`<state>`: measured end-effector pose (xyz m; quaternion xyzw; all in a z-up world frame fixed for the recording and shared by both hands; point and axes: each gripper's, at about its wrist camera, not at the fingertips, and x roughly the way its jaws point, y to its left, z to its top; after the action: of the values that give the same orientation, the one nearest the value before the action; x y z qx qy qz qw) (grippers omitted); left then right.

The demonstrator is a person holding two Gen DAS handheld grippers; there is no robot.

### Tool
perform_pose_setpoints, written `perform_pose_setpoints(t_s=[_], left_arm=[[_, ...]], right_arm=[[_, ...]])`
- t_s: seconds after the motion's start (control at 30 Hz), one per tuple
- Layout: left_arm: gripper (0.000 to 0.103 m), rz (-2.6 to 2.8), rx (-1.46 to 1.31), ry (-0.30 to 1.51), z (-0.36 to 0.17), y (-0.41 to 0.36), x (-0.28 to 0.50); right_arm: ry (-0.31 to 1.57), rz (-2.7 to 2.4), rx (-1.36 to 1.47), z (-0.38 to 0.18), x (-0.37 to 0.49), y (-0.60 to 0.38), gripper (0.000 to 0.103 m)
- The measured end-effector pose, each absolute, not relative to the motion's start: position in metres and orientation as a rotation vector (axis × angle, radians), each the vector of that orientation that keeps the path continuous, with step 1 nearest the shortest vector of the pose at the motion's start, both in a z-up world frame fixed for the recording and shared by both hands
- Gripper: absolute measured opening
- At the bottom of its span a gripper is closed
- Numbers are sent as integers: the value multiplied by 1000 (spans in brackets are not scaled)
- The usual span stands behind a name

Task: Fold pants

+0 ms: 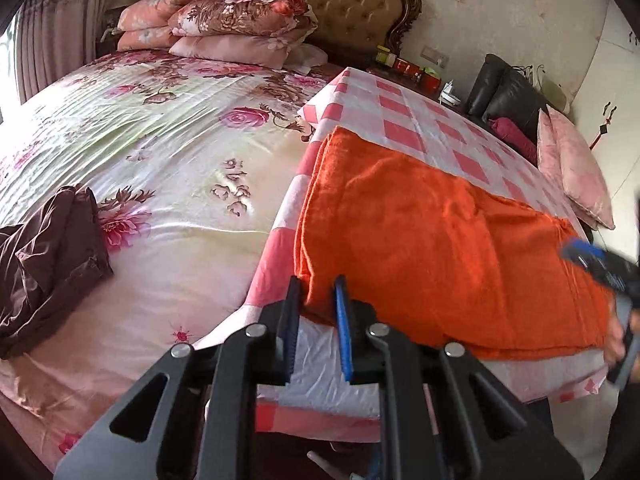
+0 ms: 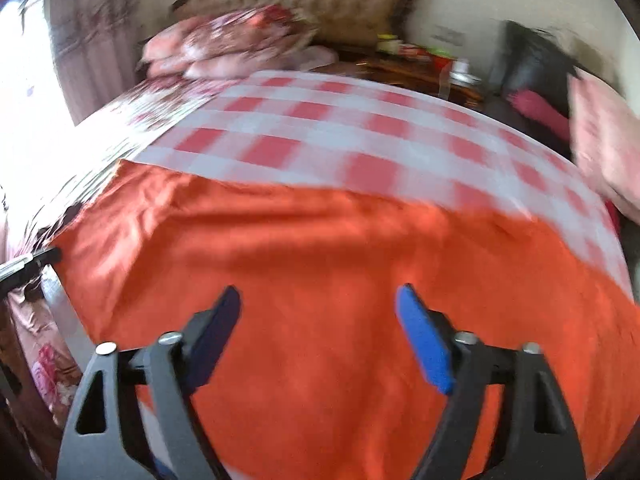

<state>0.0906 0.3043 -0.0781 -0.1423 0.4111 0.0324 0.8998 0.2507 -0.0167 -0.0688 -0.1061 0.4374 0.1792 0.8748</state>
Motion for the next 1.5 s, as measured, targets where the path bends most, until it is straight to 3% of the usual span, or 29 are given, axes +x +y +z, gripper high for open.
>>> perform_pose_setpoints(t_s=[0.13,0.27,0.5,0.57,0.6,0.63,0.8,1.1,1.17,1.3,1.5], left_arm=[[16,60,-284,849,-78,311,92],[16,66,-280,844,-77,322,90],[17,41,-403,808,-84,360,80],[28,6,-501,776,-89,373,76],[42,-5,-560,766,-93,379,73],[45,-34,-651,752,-101,389,69],[44,-211,-1044,680,-145,420,60],[45,-311,-1271,657,-182,429,63],[43,-364,-1266,614,-177,428,61],[21,-378,-1197,646,-167,422,69],[13,-302,-1172,593,-154,441,62]], right_arm=[[959,391,-320,-89,281,30,45],[967,399,-311,-88,288,53,42],[930,408,-328,-91,286,81,43],[923,396,-343,-89,285,83,43],[915,391,-353,-89,283,84,43],[912,390,-357,-89,282,85,43],[910,386,-357,-89,284,86,43],[906,387,-348,-89,282,85,43],[906,387,-349,-89,283,85,43],[902,386,-331,-89,283,84,43],[909,415,-311,-88,285,97,42]])
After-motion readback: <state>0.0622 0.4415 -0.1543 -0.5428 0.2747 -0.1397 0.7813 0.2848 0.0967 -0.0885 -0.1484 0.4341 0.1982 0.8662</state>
